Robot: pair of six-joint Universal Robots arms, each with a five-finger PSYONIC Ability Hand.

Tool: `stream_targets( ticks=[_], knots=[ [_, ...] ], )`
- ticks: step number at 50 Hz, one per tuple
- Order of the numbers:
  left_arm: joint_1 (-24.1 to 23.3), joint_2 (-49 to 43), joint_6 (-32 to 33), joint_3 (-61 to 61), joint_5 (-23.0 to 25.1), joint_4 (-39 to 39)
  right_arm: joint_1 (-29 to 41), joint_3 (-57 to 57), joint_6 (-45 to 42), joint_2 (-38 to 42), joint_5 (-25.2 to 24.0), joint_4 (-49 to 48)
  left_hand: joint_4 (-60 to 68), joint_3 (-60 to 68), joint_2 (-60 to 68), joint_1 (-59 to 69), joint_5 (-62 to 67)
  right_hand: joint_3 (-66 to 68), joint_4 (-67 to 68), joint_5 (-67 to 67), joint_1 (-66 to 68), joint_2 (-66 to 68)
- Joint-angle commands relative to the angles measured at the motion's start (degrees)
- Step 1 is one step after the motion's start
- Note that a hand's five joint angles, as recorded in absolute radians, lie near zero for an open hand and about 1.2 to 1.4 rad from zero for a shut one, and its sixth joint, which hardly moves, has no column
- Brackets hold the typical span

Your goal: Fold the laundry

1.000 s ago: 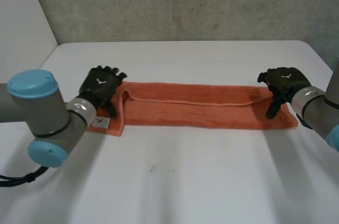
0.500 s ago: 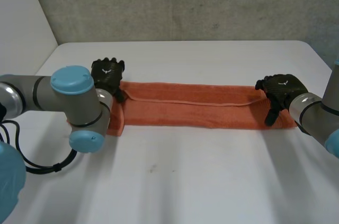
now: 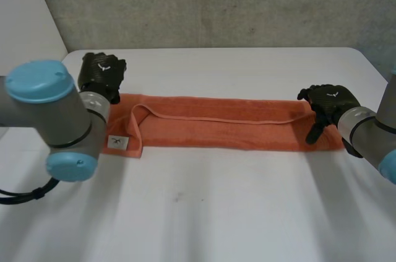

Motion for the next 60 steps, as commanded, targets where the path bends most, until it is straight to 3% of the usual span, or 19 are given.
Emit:
stream_targets(
  ticks=[1, 7, 10, 11, 14, 20, 40, 45, 47, 48, 49, 50, 56, 60],
  knots=[
    [-0.56, 9.03, 0.34, -6.05, 1.63, 0.02, 2.54, -0.81, 8.16, 0.27, -1.17, -0.09, 11.73, 11.79, 11.44, 13.37, 15.23, -2.59, -3.31, -3.01, -1.69, -3.71],
    [-0.56, 10.71, 0.17, -7.55, 2.77, 0.10, 3.95, -2.65, 6.58, 3.69, -0.73, -0.27, 9.42, 9.48, 9.13, 11.06, 12.92, -1.75, -2.48, -2.17, -0.85, -2.87],
    [-0.56, 8.61, -0.10, -6.85, 3.48, 0.10, 4.73, -2.74, 4.57, 5.01, -0.38, -0.27, -31.53, -31.47, -31.82, -29.89, -28.03, -1.41, -2.14, -1.83, -0.51, -2.54],
    [-0.56, 5.82, -0.18, -5.89, 3.74, 0.02, 4.82, -2.74, 4.03, 5.02, -0.29, -0.27, -36.81, -36.75, -37.10, -35.17, -33.31, -1.41, -2.14, -1.83, -0.51, -2.54],
    [-0.91, 1.85, -1.23, -3.25, 3.66, -0.16, 4.74, -2.48, 2.37, 5.02, -0.21, -0.18, -38.20, -38.14, -38.49, -36.57, -34.70, -1.75, -2.47, -2.16, -0.84, -2.87],
    [-2.49, -6.24, -9.76, 3.78, 3.57, -0.51, 4.21, -2.04, 1.92, 5.10, -0.03, -0.27, -42.58, -42.52, -42.87, -40.94, -39.08, -2.09, -2.81, -2.50, -1.18, -3.21],
    [-0.29, -22.25, -10.82, 16.44, 2.43, -0.34, 4.12, -1.87, 1.74, 5.46, -0.12, -0.27, -31.32, -31.26, -31.61, -29.69, -27.82, -2.09, -2.81, -2.50, -1.18, -3.21],
    [0.59, -22.42, -9.51, 16.53, 2.16, -0.25, 4.21, -2.04, 1.83, 5.46, -0.03, -0.36, -22.43, -22.37, -22.72, -20.80, -18.93, -2.09, -2.81, -2.50, -1.18, -3.21],
    [0.85, -22.42, -8.28, 16.53, 1.20, -0.07, 4.21, -2.04, 1.83, 5.46, -0.03, -0.36, -3.46, -3.40, -3.75, -1.82, 0.04, -1.92, -2.64, -2.33, -1.02, -3.04],
    [0.85, -22.42, -8.27, 16.53, 1.19, -0.07, 4.12, -2.22, 1.83, 5.46, -0.03, -0.36, -3.39, -3.33, -3.68, -1.75, 0.11, -1.92, -2.64, -2.33, -1.02, -3.04],
    [1.20, -22.34, -7.58, 16.53, 0.59, 0.01, 4.12, -2.22, 1.83, 5.46, -0.03, -0.36, 9.43, 9.50, 9.14, 11.07, 12.94, -1.92, -2.64, -2.33, -1.02, -3.04],
    [1.46, -22.16, -6.79, 16.45, 0.06, 0.10, 4.12, -2.22, 1.83, 5.46, -0.03, -0.36, 11.70, 11.77, 11.42, 13.34, 15.21, -1.92, -2.64, -2.33, -1.02, -3.04],
    [1.64, -19.36, -4.85, 14.08, -0.39, -0.16, 4.04, -2.65, 2.18, 4.93, 0.06, -0.18, 11.73, 11.79, 11.44, 13.37, 15.23, -3.59, -4.31, -4.00, -2.68, -4.71],
    [1.29, -12.17, -4.40, 7.69, -0.04, -0.42, 4.03, -2.66, 2.80, 4.23, 0.23, 0.26, 11.73, 11.79, 11.44, 13.37, 15.23, -3.85, -4.58, -4.27, -2.95, -4.97]
  ],
)
